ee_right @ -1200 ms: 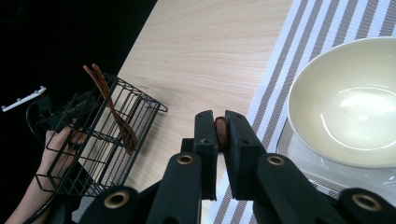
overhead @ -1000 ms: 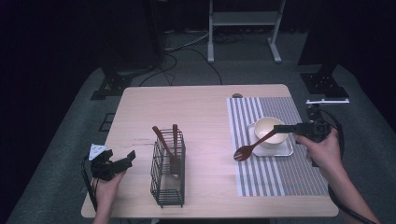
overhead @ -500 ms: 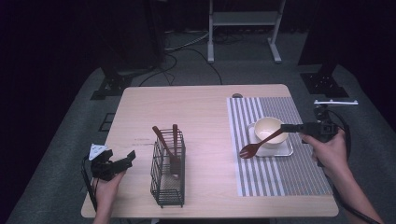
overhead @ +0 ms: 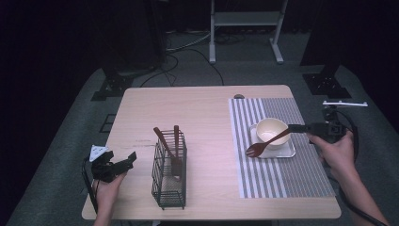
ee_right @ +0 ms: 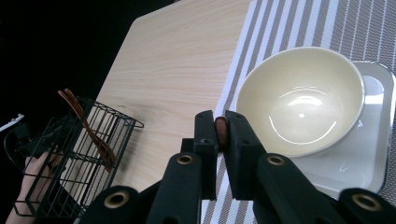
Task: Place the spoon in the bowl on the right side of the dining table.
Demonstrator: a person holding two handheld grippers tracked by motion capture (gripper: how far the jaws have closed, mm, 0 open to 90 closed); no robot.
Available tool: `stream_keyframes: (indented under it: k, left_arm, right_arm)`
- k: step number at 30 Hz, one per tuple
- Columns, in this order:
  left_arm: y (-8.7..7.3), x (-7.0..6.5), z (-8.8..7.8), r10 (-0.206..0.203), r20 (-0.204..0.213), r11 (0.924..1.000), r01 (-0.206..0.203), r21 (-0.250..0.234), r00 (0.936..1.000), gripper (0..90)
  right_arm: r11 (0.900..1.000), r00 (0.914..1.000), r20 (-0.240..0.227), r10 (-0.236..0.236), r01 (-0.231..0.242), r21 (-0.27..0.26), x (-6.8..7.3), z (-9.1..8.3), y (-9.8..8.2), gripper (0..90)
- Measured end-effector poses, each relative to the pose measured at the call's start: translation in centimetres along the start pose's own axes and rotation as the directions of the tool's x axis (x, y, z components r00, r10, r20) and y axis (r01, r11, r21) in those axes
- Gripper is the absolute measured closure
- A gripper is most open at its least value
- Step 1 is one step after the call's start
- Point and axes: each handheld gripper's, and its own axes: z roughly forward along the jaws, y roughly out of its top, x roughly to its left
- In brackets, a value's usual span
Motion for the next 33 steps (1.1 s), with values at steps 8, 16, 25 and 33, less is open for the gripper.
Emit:
stream_keyframes:
  k: [8, 16, 25, 33]
  left_arm:
    - [0.0, 0.0, 0.0, 0.0, -0.001, 1.0, 0.0, 0.0, 1.0, 2.6]
    - [0.0, 0.0, 0.0, 0.005, -0.001, 1.0, -0.005, 0.001, 1.0, 2.6]
    - [0.0, 0.0, 0.0, 0.0, -0.001, 1.0, 0.0, 0.002, 1.0, 2.6]
    - [0.0, -0.1, 0.1, 0.0, 0.0, 1.0, 0.0, 0.002, 1.0, 2.6]
  right_arm:
    - [1.0, 0.9997, 0.017, 0.015, -0.015, -0.021, -0.7, -0.7, 0.0, 83.1]
    - [0.998, 0.9989, 0.037, 0.03, -0.028, -0.048, -1.2, -1.7, 0.4, 83.1]
    - [0.996, 0.9967, 0.055, 0.06, -0.056, -0.075, -2.2, -2.3, 0.4, 83.1]
    - [0.994, 0.9951, 0.069, 0.071, -0.065, -0.089, -2.7, -2.6, 0.4, 83.0]
